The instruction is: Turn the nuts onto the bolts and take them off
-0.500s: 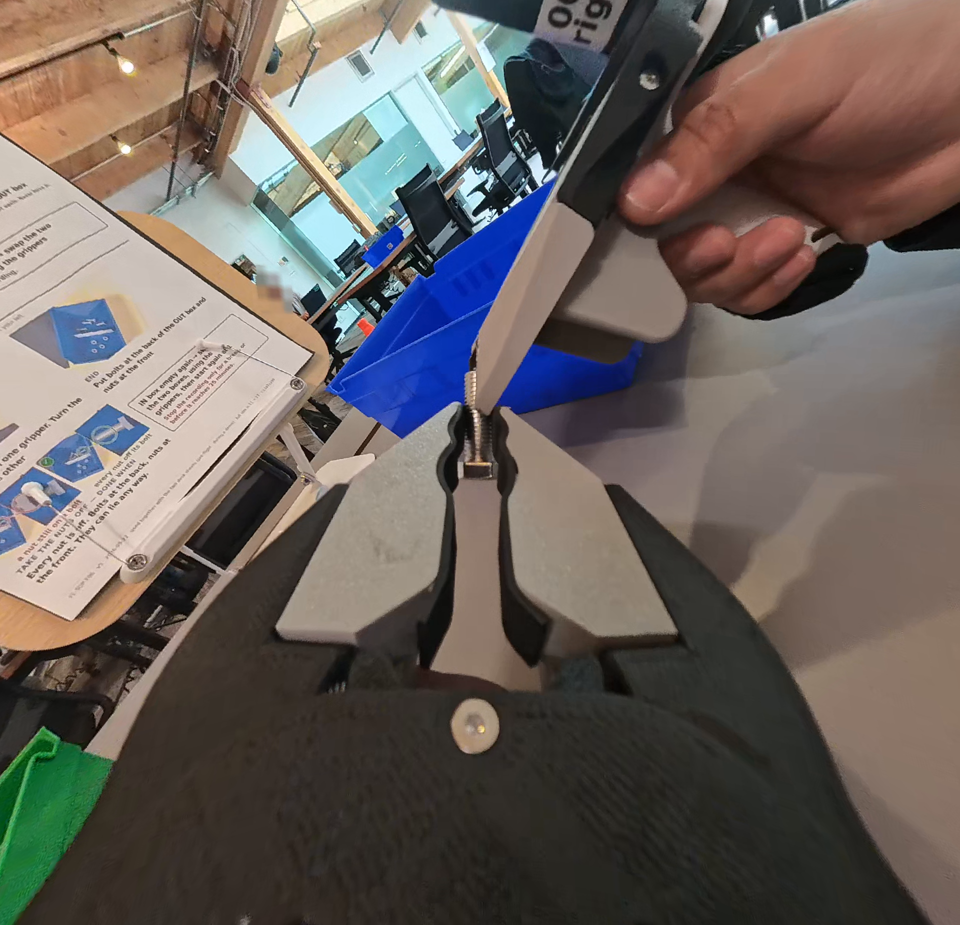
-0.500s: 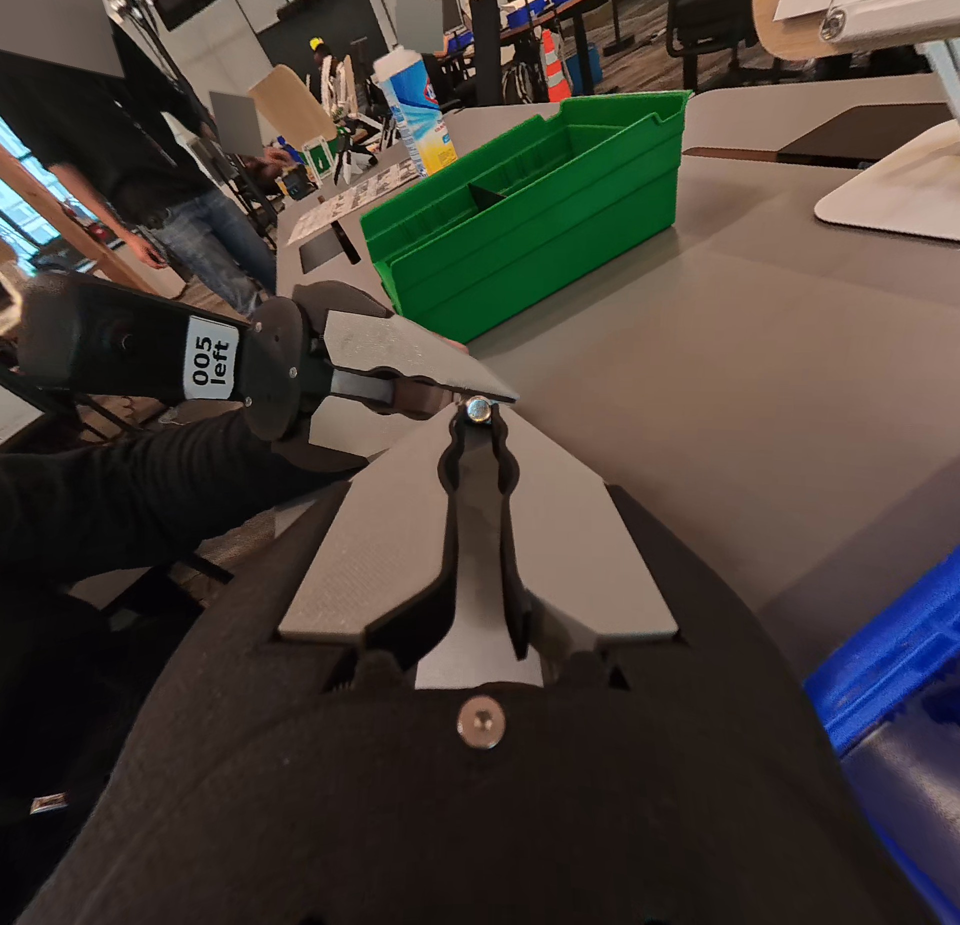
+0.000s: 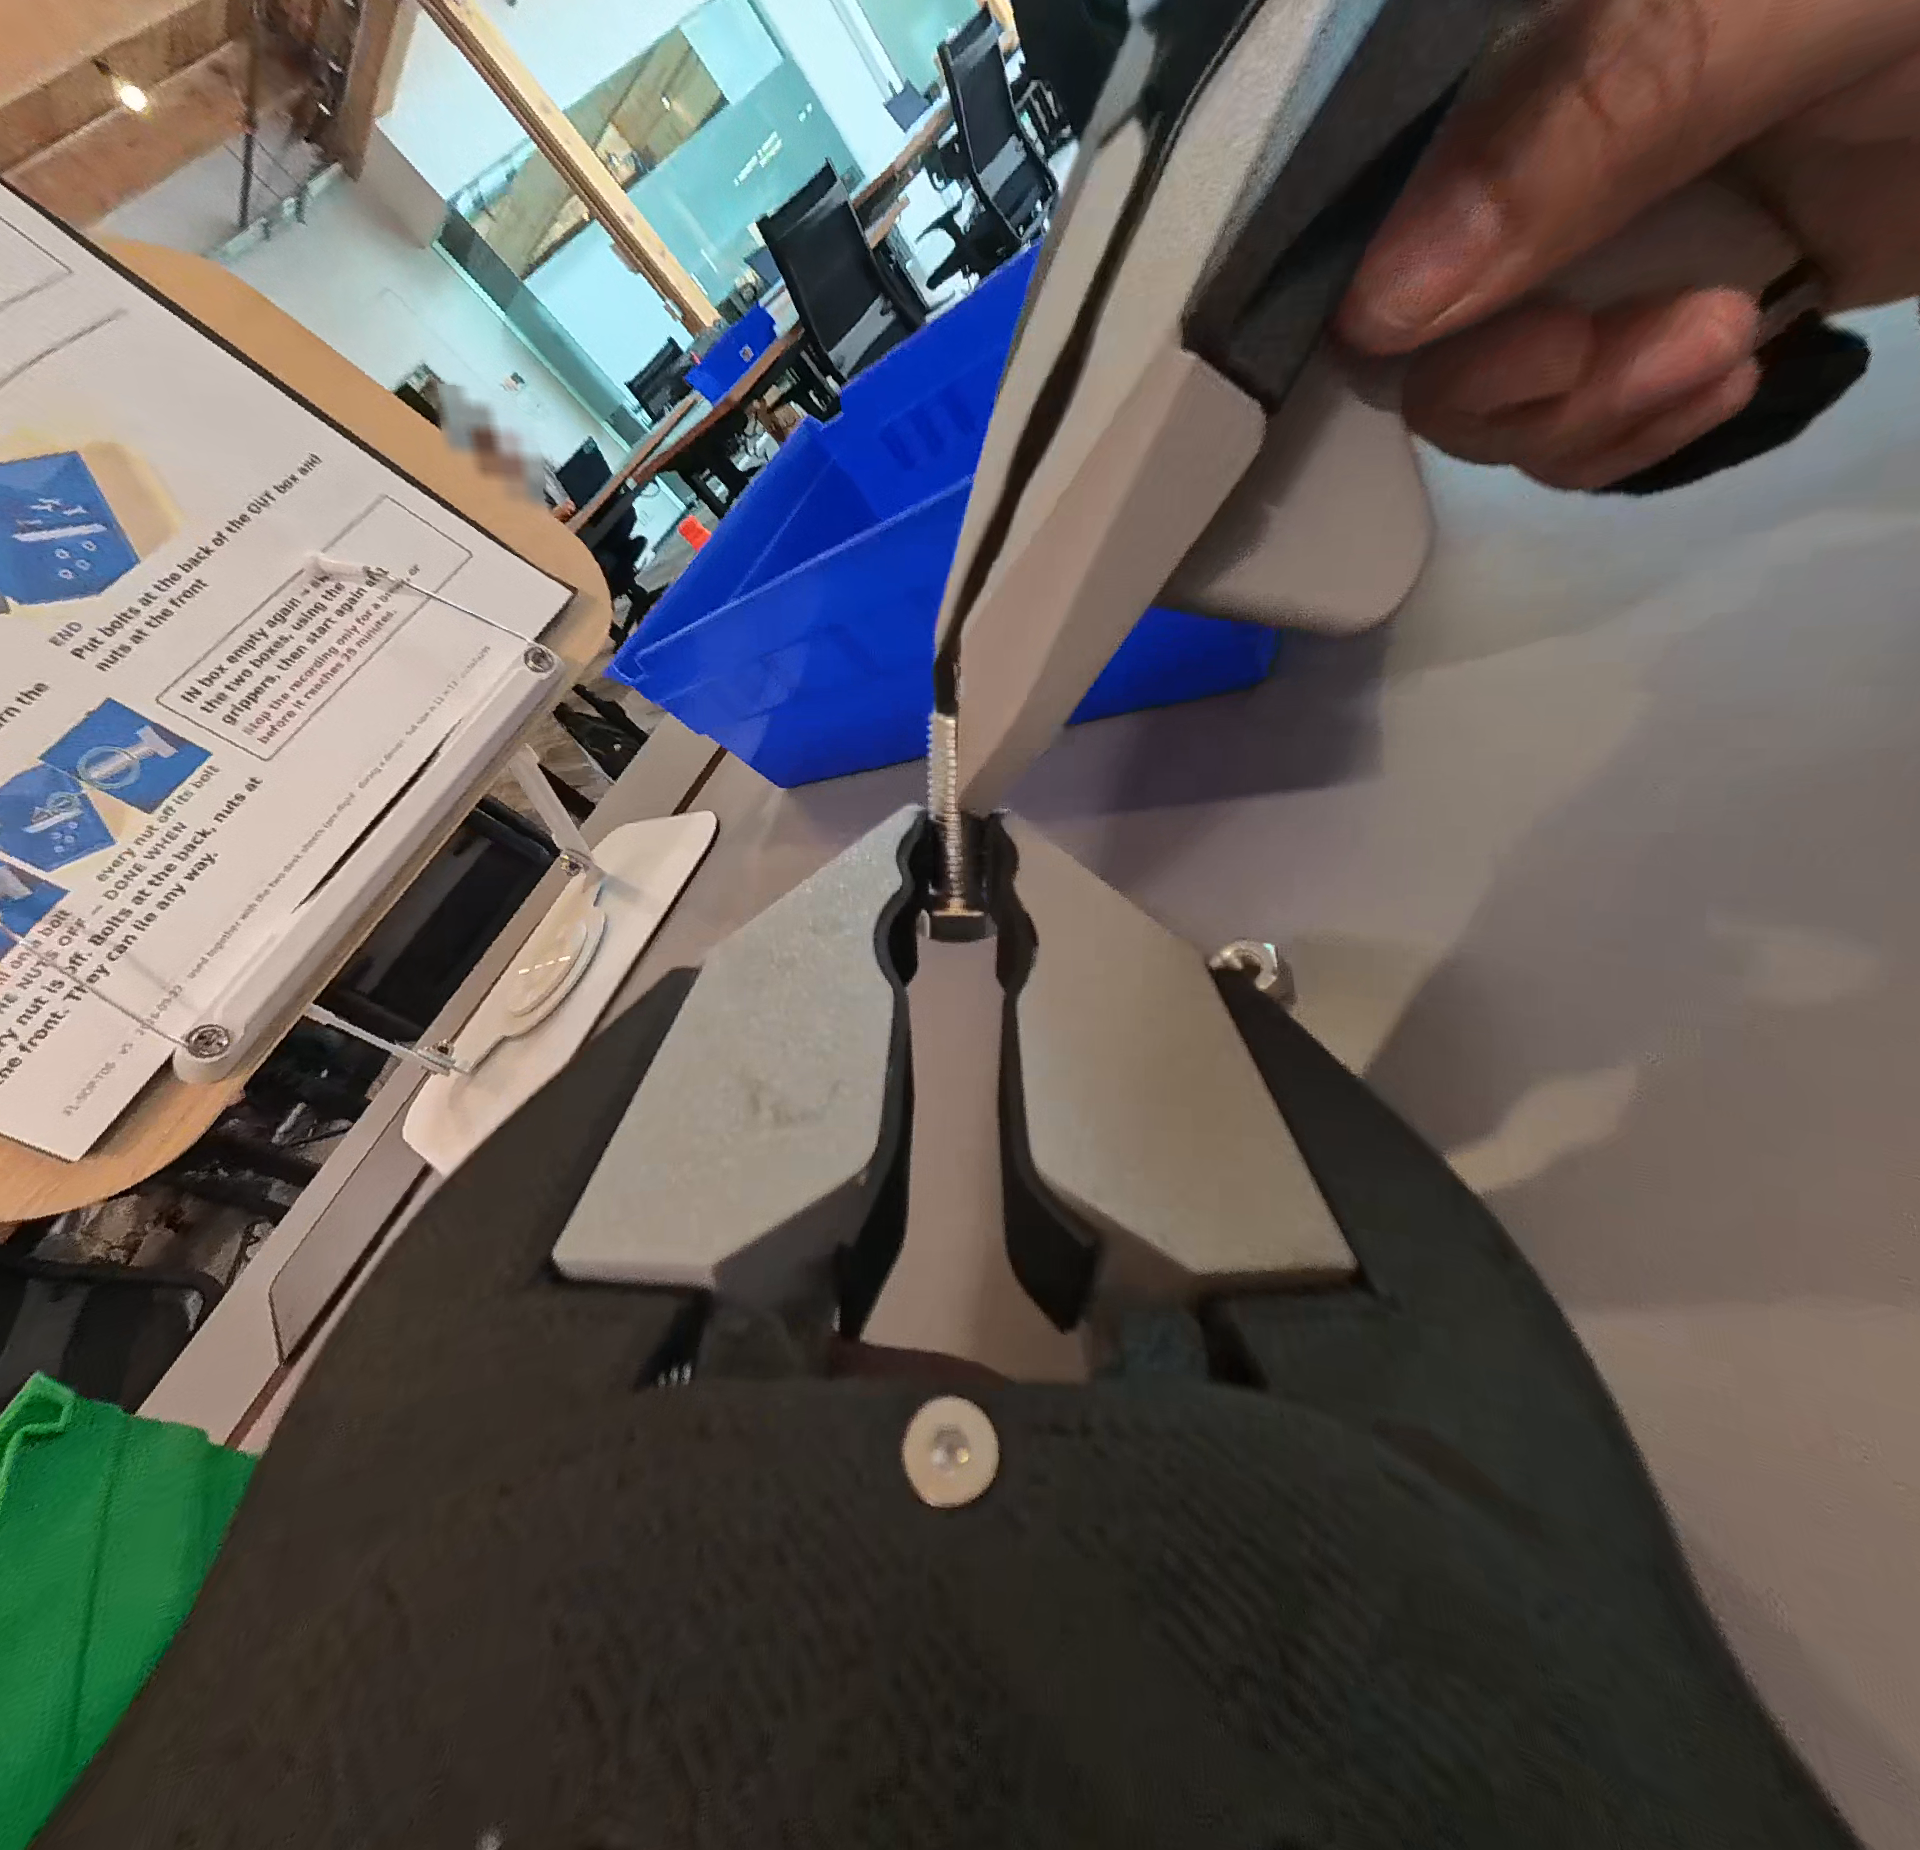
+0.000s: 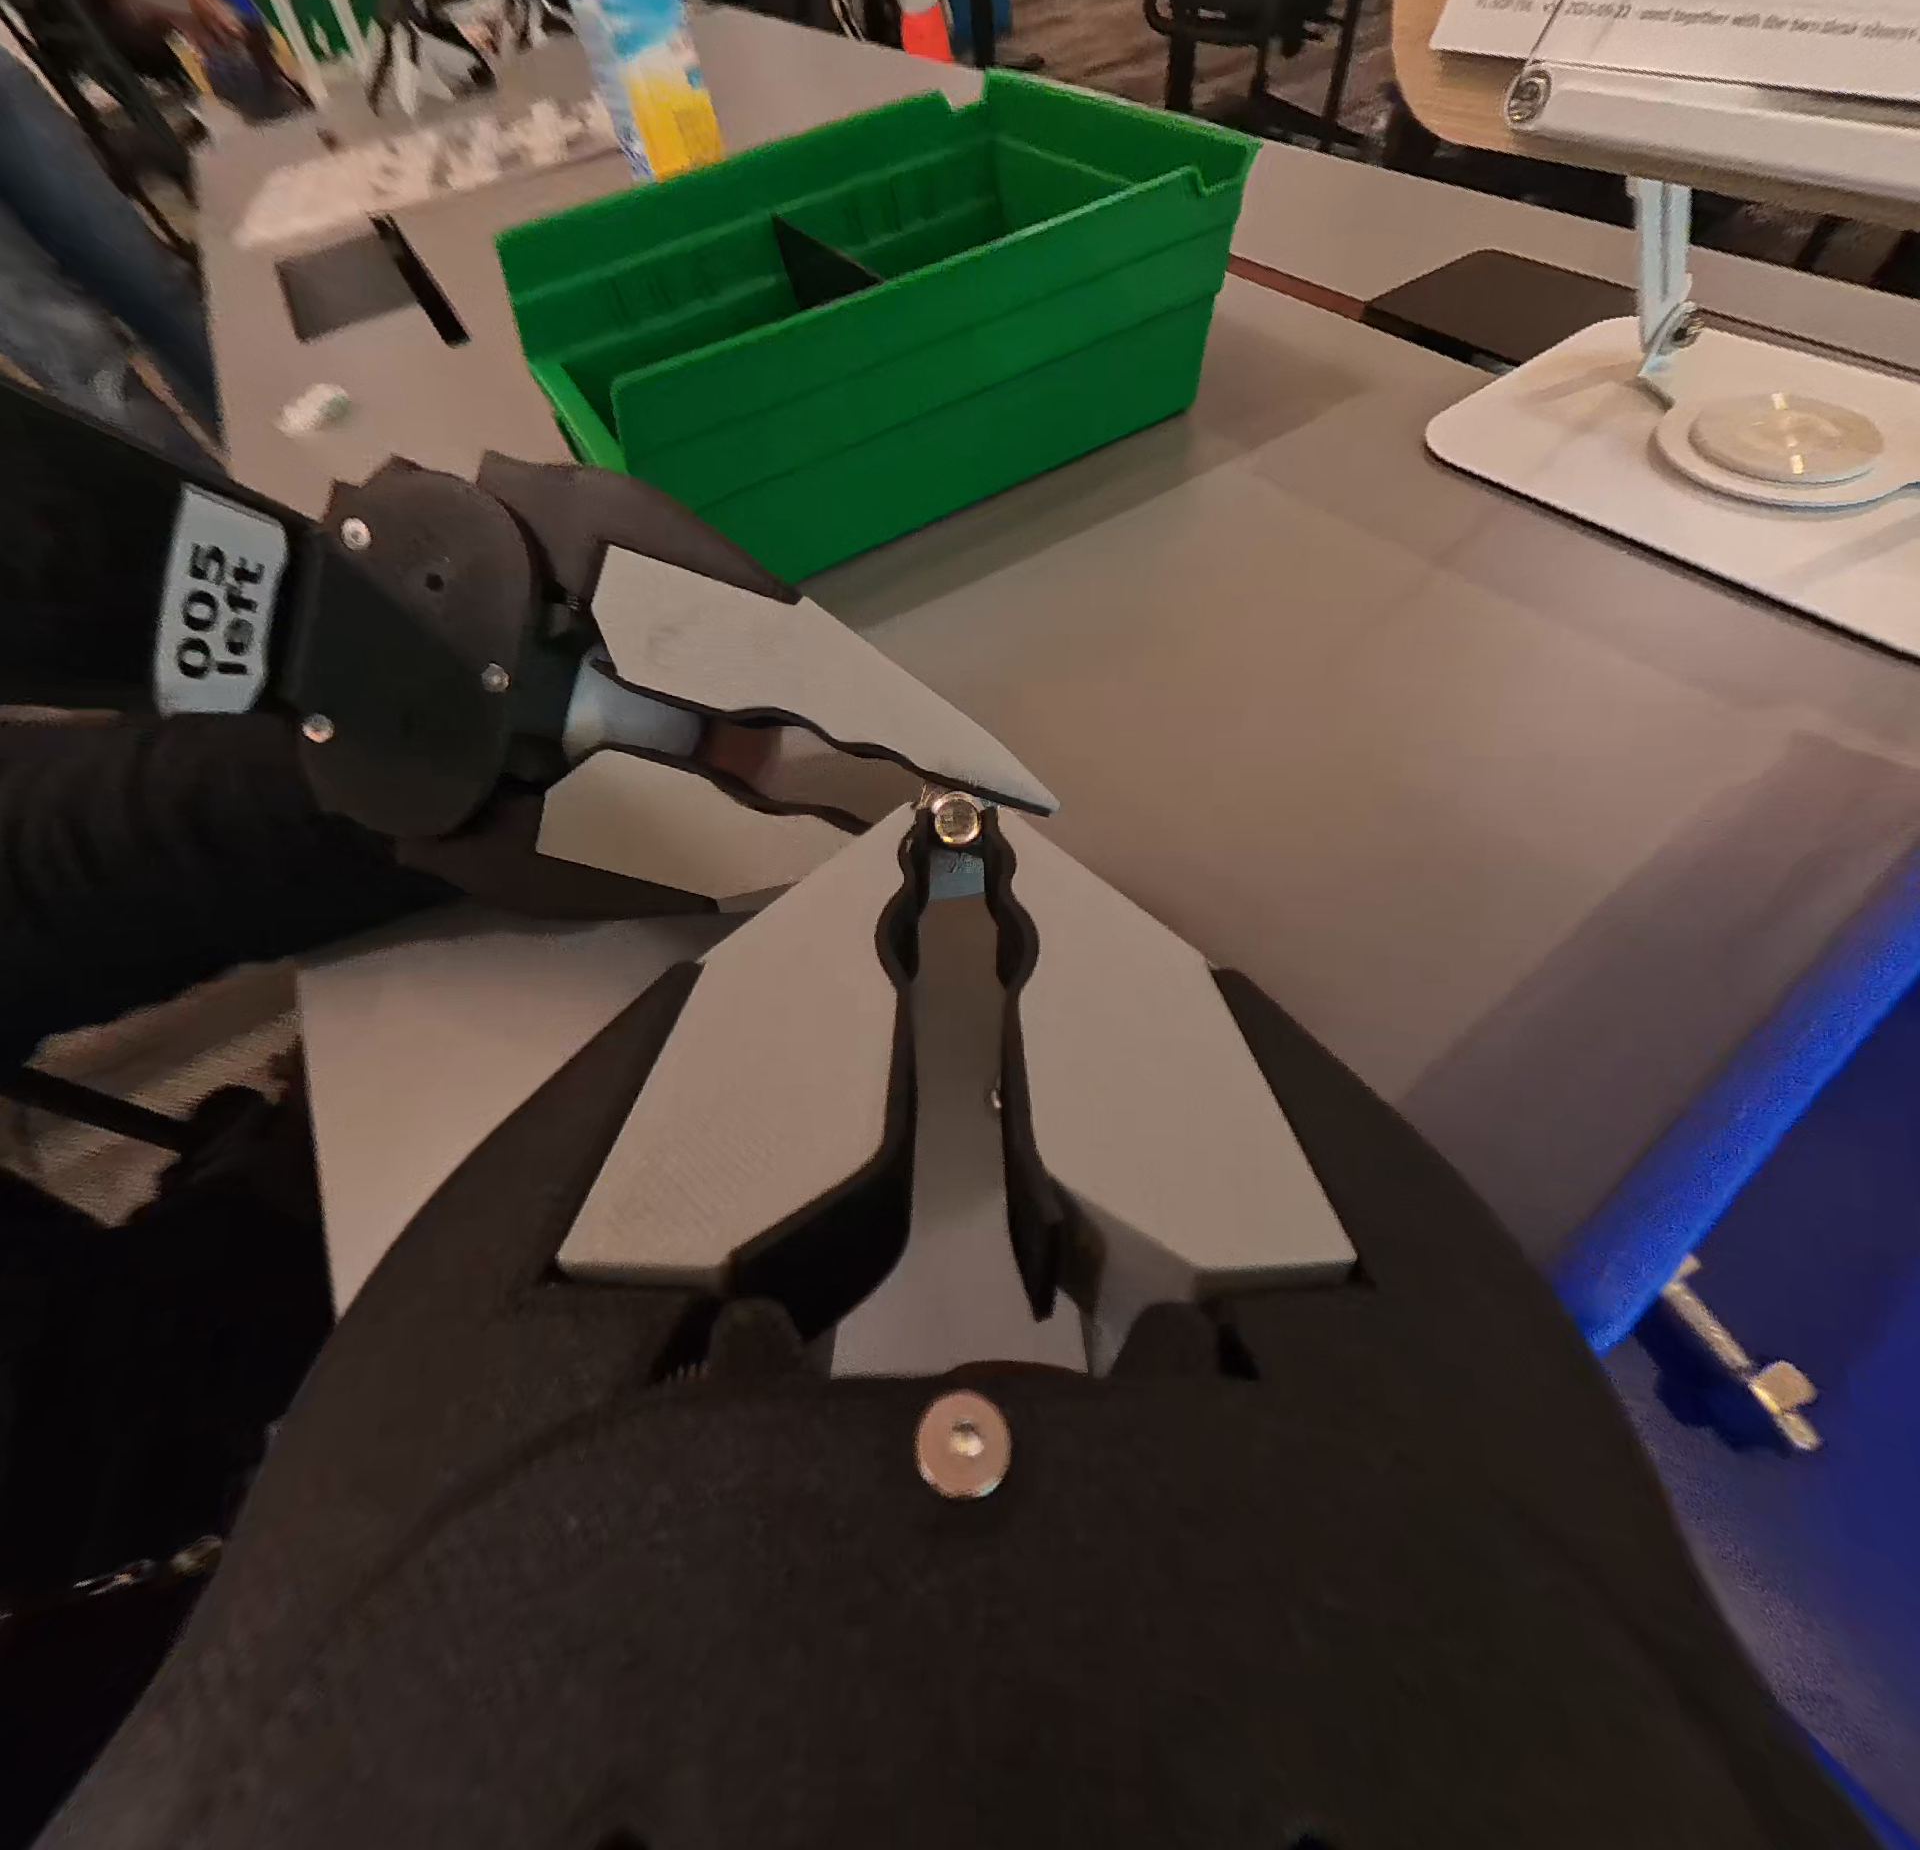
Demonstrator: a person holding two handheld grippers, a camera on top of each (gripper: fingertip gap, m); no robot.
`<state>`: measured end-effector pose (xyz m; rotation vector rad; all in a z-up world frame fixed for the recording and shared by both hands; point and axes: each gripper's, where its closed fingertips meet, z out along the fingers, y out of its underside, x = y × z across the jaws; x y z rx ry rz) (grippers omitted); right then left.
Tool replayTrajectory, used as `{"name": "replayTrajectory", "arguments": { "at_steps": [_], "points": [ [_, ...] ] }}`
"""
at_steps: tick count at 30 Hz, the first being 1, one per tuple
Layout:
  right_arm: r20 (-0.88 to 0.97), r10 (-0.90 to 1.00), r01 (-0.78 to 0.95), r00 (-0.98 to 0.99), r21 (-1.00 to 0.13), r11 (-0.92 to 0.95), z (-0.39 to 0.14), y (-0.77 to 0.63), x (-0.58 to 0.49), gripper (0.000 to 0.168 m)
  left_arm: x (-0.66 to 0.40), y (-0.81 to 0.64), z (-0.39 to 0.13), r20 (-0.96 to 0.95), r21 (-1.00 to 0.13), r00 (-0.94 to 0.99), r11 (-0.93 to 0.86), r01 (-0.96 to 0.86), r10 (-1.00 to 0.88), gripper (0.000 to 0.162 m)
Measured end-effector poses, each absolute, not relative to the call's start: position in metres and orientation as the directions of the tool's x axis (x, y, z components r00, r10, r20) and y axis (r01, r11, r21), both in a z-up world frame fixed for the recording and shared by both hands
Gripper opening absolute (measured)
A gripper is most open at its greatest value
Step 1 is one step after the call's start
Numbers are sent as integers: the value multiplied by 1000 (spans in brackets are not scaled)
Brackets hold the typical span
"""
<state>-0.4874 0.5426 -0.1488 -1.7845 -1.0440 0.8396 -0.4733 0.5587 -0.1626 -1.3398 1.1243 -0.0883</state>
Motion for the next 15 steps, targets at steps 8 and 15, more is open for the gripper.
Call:
{"name": "replayTrajectory", "arguments": {
  "at_steps": [8,15],
  "points": [
    [126,861,459,492,-878,-133,-155,544,-491,7,-476,561,-169,-562,-795,504,262,-547,-655,7],
    [40,876,371,480,-914,-162,-134,542,-479,20,-486,569,-169,-285,-924,580,57,-378,-763,6]
  ]
}}
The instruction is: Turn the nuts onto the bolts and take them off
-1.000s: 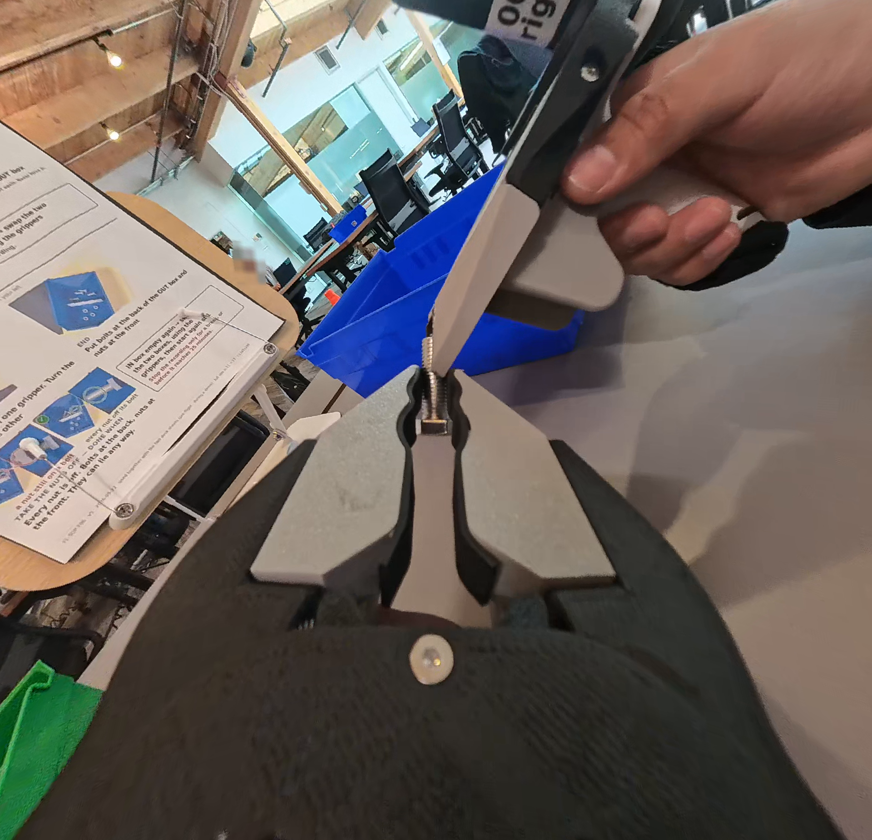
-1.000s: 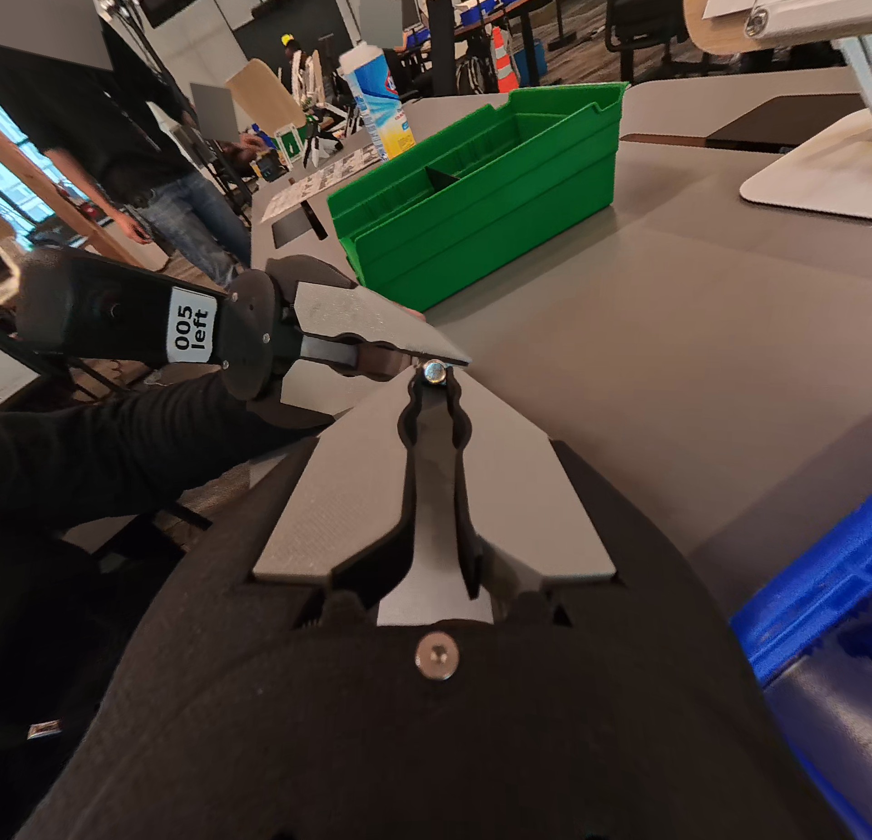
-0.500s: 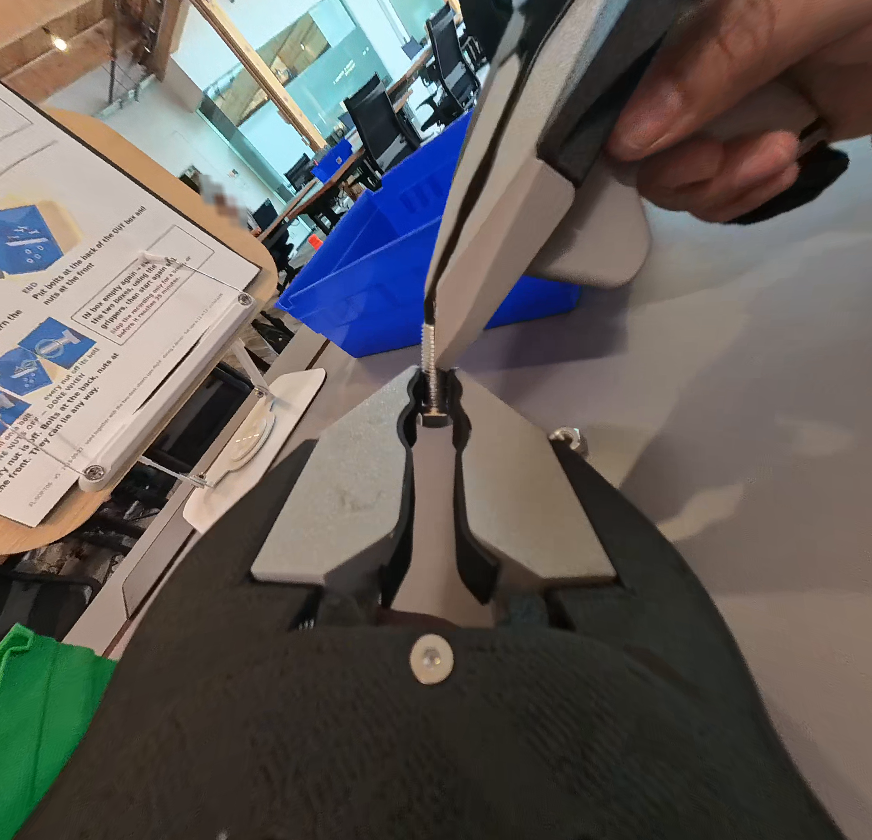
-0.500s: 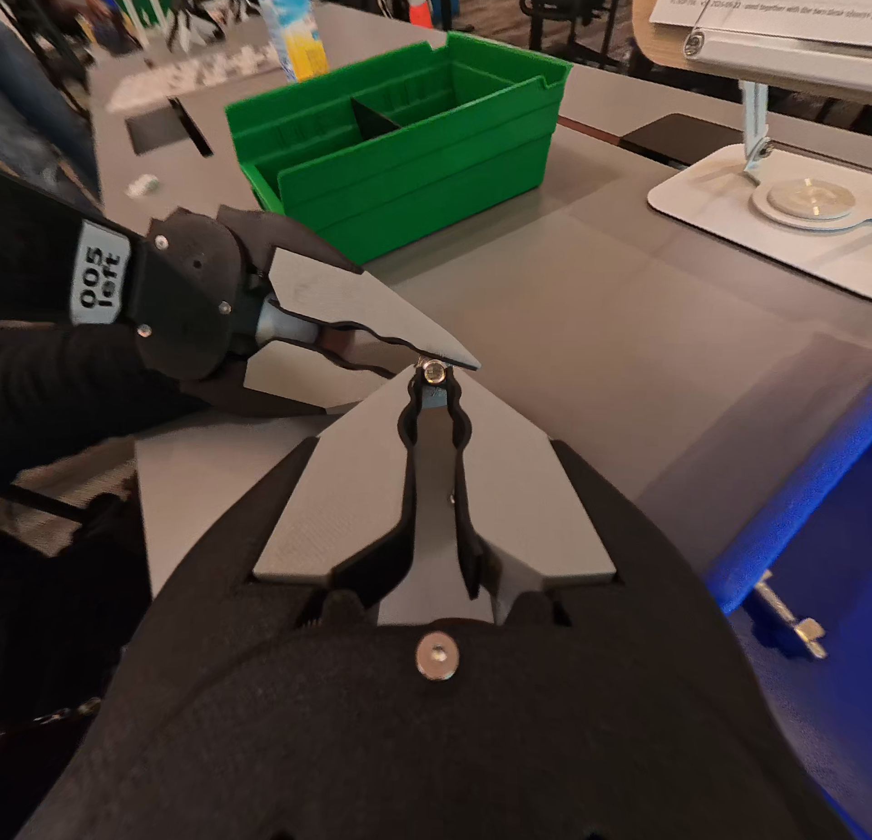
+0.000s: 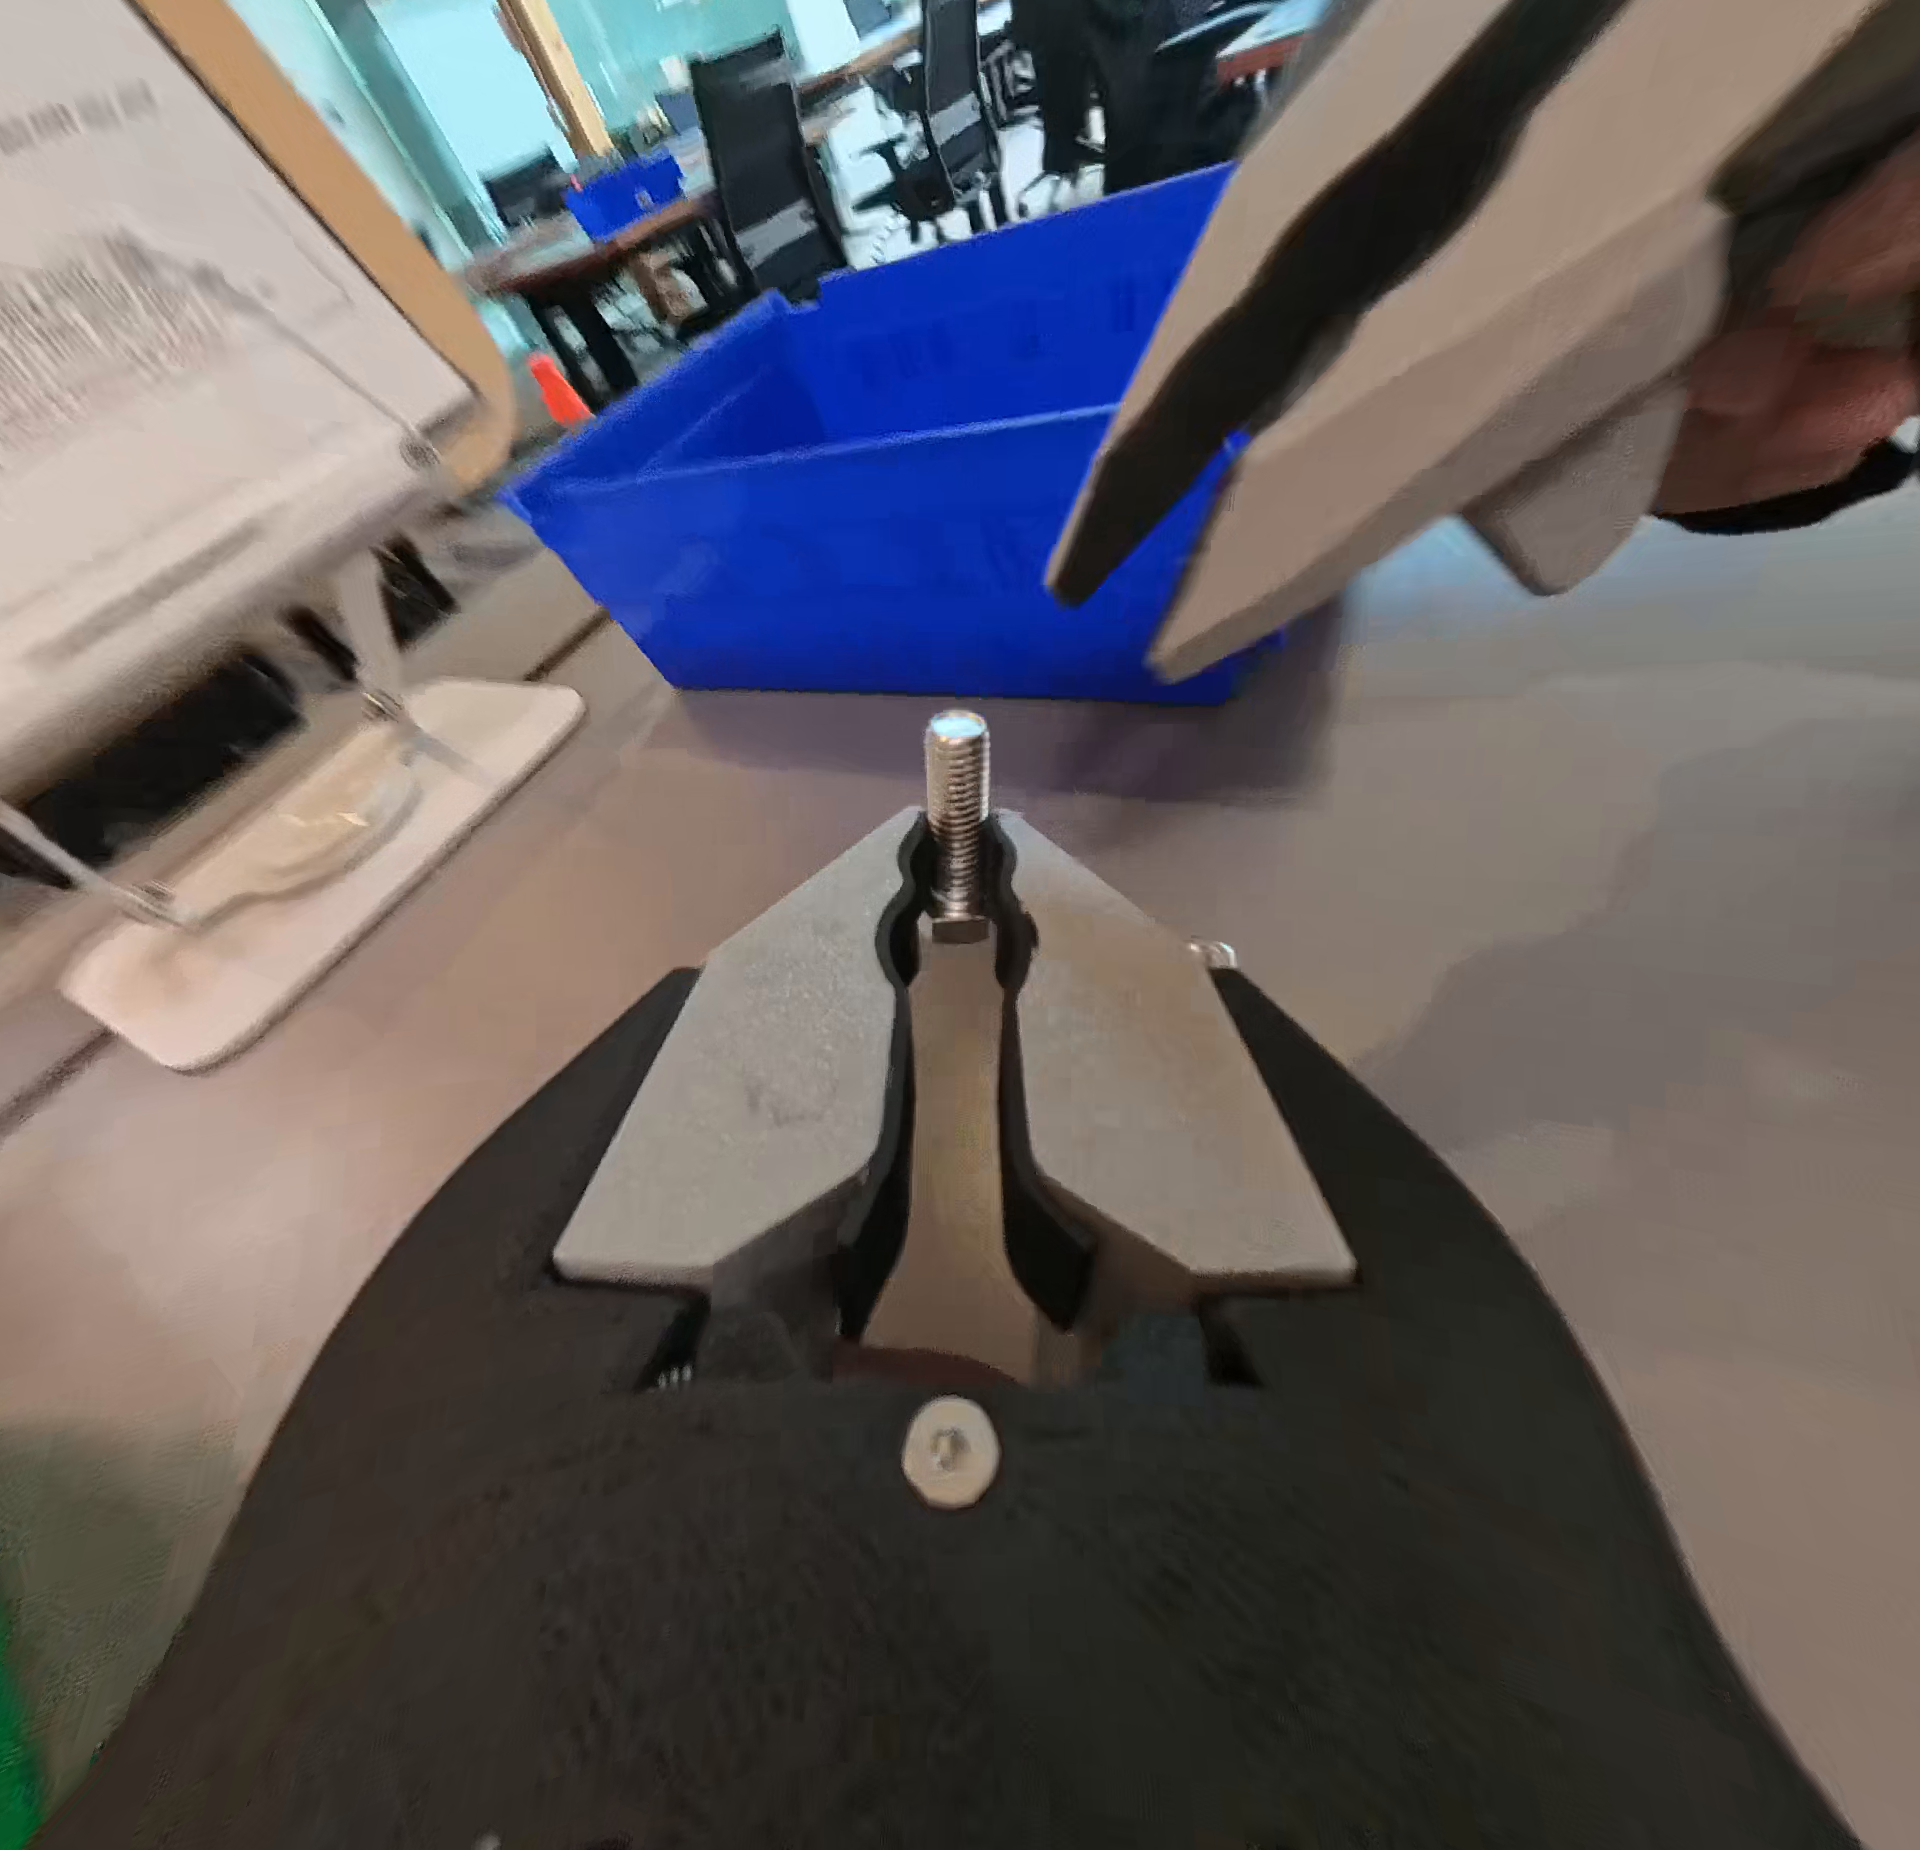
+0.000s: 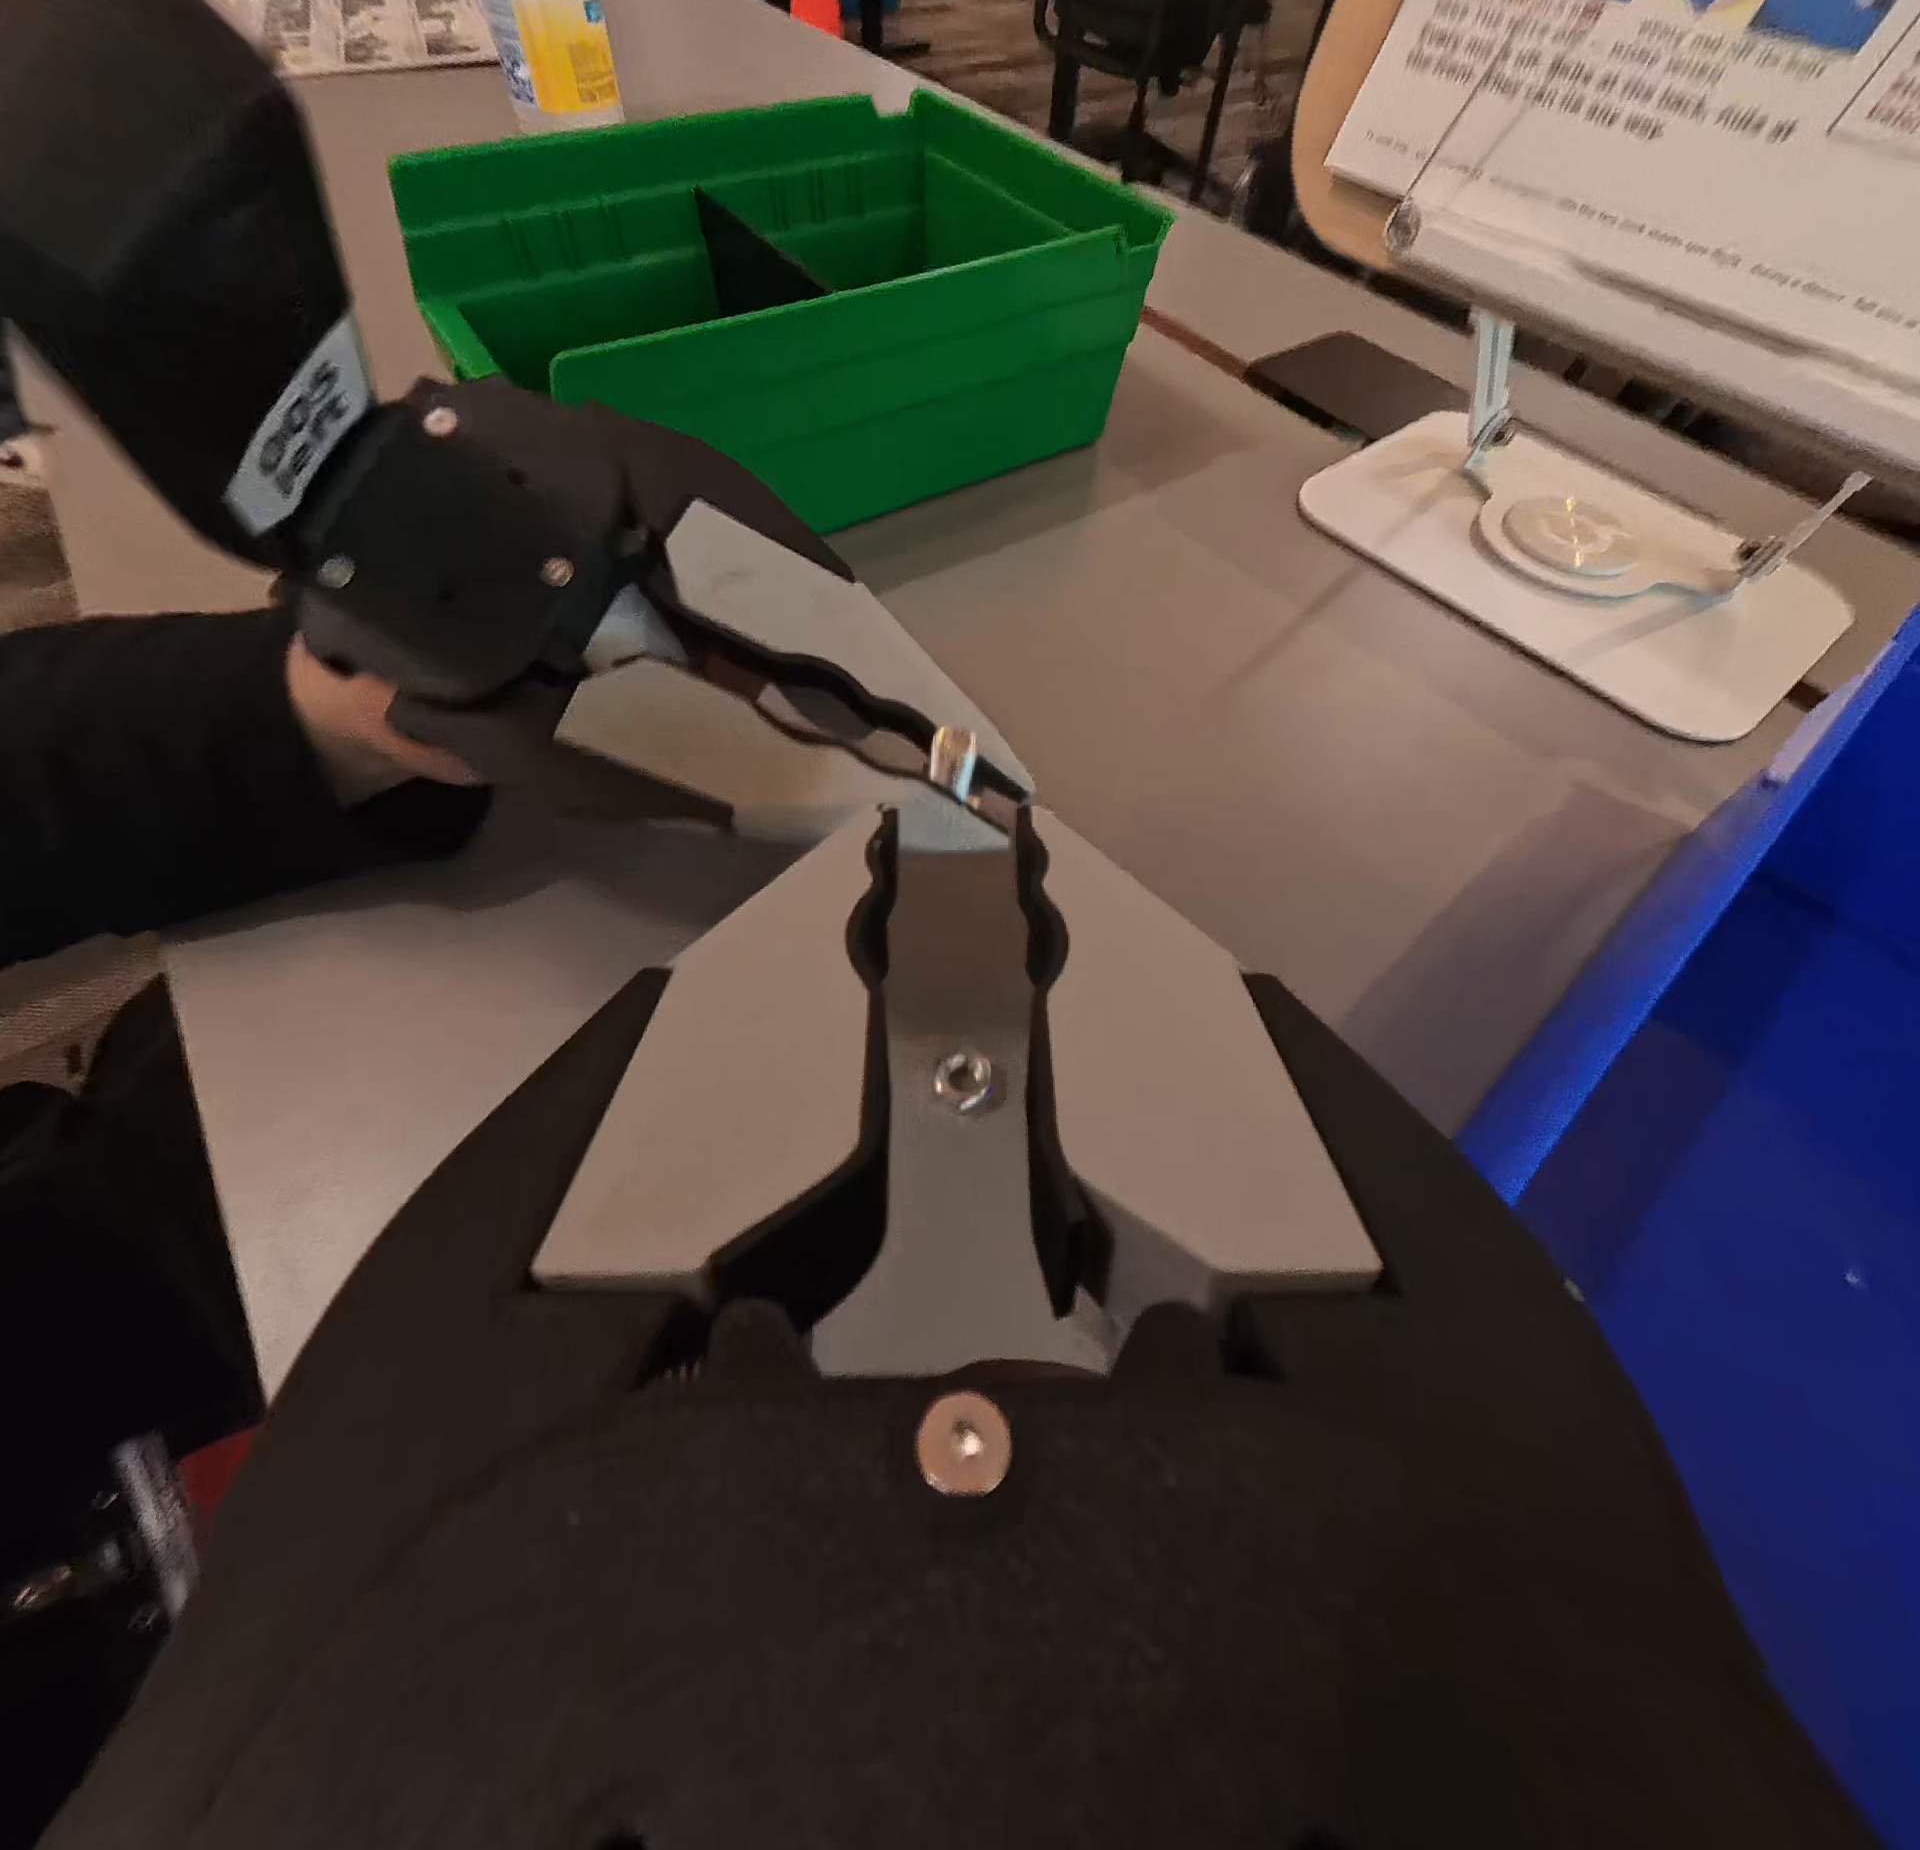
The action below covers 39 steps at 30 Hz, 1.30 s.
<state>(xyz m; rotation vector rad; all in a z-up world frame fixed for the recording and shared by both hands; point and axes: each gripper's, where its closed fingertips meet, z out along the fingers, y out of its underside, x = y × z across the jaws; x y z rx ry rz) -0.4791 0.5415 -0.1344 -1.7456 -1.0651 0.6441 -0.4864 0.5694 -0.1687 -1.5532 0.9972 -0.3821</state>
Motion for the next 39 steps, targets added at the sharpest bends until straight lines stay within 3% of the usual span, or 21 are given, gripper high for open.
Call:
{"name": "replayTrajectory", "arguments": {
  "at_steps": [5,9,13,23,27,30,39],
  "points": [
    [-104,949,520,299,-815,-254,-176,521,-469,32,-495,572,-167,44,-977,533,-148,-153,-845,6],
    [-37,954,596,297,-774,-215,-202,532,-461,29,-498,560,-146,226,-973,389,-229,40,-893,6],
    [-19,963,635,268,-749,-191,-218,533,-462,25,-500,562,-148,297,-954,357,-293,66,-886,6],
    [48,942,719,331,-659,-219,-247,543,-466,33,-506,568,-147,311,-950,389,-299,95,-867,6],
    [39,945,719,324,-660,-219,-248,541,-468,15,-506,568,-148,306,-951,393,-295,89,-867,6],
    [49,949,731,310,-650,-205,-248,539,-467,15,-505,567,-148,300,-953,390,-291,83,-871,6],
    [-42,950,590,310,-775,-227,-201,533,-465,15,-495,560,-154,195,-975,407,-220,-15,-892,6]
  ]
}}
